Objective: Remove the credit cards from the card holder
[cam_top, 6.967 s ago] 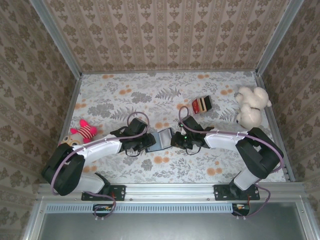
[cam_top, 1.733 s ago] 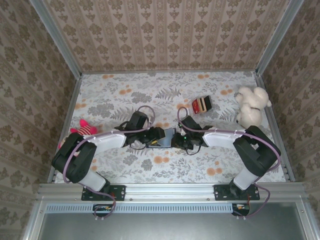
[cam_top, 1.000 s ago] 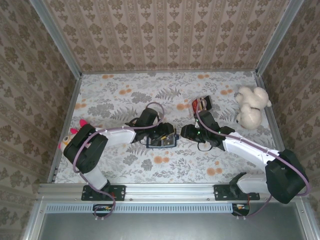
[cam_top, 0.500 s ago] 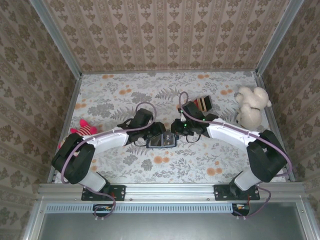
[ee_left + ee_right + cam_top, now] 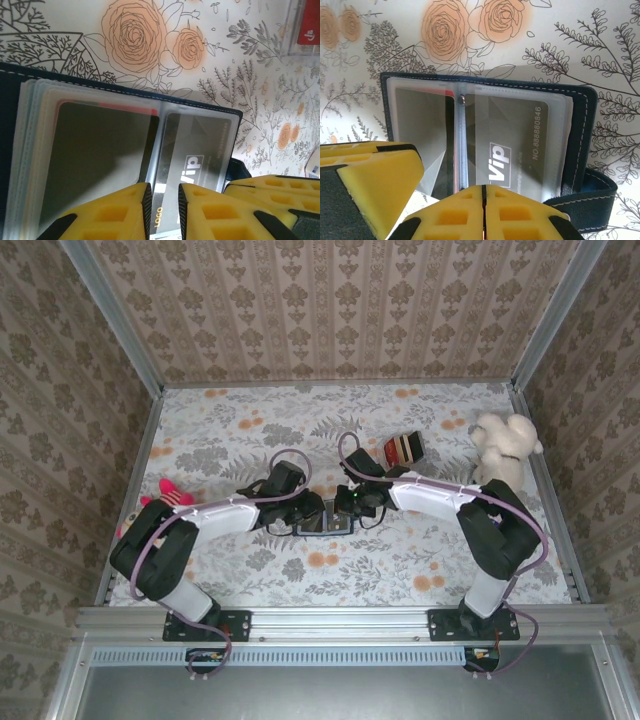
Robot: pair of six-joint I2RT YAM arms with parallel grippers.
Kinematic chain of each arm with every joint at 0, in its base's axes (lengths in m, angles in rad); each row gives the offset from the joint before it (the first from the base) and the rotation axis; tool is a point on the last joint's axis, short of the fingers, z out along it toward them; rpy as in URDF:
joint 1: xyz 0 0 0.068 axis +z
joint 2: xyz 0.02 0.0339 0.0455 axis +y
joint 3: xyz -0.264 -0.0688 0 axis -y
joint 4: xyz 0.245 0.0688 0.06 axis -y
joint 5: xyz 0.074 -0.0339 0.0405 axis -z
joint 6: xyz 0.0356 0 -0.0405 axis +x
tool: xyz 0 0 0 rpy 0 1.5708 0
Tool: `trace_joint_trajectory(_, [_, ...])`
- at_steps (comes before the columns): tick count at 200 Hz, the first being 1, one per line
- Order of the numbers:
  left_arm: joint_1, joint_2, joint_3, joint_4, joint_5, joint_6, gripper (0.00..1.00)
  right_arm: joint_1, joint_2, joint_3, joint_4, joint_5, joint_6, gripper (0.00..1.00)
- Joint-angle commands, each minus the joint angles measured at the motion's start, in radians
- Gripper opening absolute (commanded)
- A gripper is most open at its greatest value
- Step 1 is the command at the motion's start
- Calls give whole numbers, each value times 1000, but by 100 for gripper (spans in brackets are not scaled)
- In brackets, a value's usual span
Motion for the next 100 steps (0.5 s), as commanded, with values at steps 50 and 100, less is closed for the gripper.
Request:
trace_joint_trajectory(50, [33, 81, 73, 55, 114, 29, 23, -2, 48, 33, -60, 78, 1, 15])
trace_joint_trajectory(100, [34, 141, 75, 69, 130, 19, 23, -5, 77, 33, -59, 78, -7, 15])
